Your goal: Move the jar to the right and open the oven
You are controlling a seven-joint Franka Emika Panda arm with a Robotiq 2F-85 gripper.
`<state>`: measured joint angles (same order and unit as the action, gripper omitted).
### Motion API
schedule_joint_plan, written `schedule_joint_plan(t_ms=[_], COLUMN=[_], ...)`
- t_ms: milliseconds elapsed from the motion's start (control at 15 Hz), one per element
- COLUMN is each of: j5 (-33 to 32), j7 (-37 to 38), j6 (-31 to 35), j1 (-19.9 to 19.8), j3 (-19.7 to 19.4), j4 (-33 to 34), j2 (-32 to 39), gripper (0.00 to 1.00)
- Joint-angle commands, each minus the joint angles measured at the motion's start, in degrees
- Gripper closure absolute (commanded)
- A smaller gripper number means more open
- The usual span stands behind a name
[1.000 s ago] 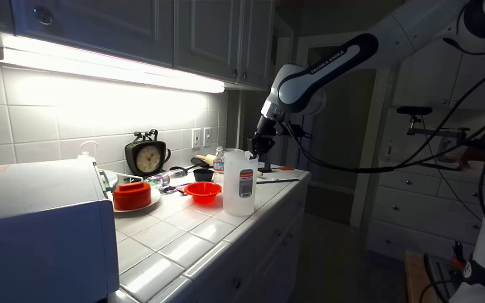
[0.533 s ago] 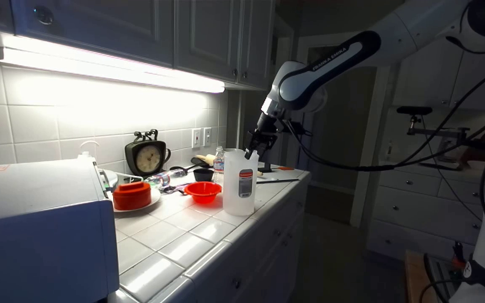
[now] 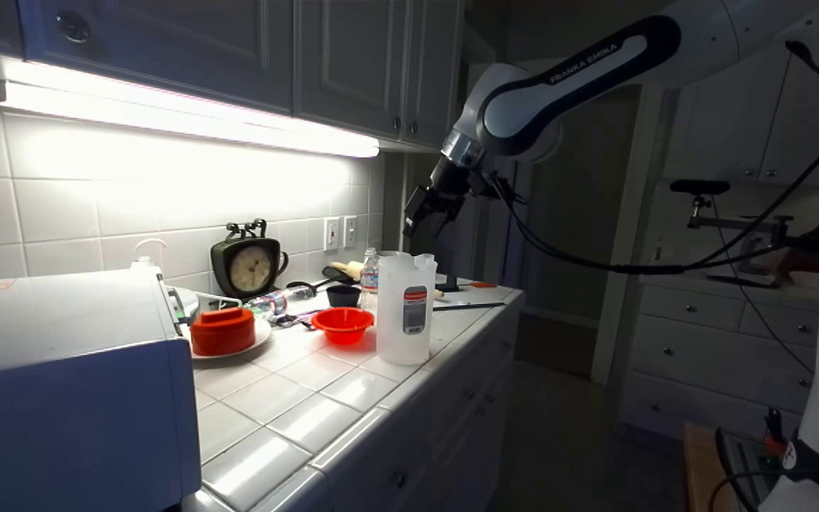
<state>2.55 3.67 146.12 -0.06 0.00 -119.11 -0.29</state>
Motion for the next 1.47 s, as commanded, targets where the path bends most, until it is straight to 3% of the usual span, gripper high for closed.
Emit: schedule_joint_plan(t_ms=[0, 333, 467, 533, 733, 867, 1400], j5=[0.4, 0.8, -0.5, 0.0, -0.1, 2.2, -1.5], j7=[-4.9, -11.0, -8.9, -8.9, -8.9, -12.9, 6.8], j6=[-2.8, -5.0, -4.9, -3.4, -3.5, -3.4, -4.0], j1=[1.8, 4.7, 5.5, 5.1, 5.6, 5.4, 8.9], j3=[1.7, 4.7, 5.5, 5.1, 5.5, 5.8, 7.4], j4=[1.0, 4.2, 5.4, 2.7, 4.0, 2.4, 7.2], j2=[-0.6, 2.3, 3.4, 1.5, 2.7, 2.2, 7.3], gripper=[0.0, 0.0, 0.0, 0.0, 0.0, 0.0, 0.0])
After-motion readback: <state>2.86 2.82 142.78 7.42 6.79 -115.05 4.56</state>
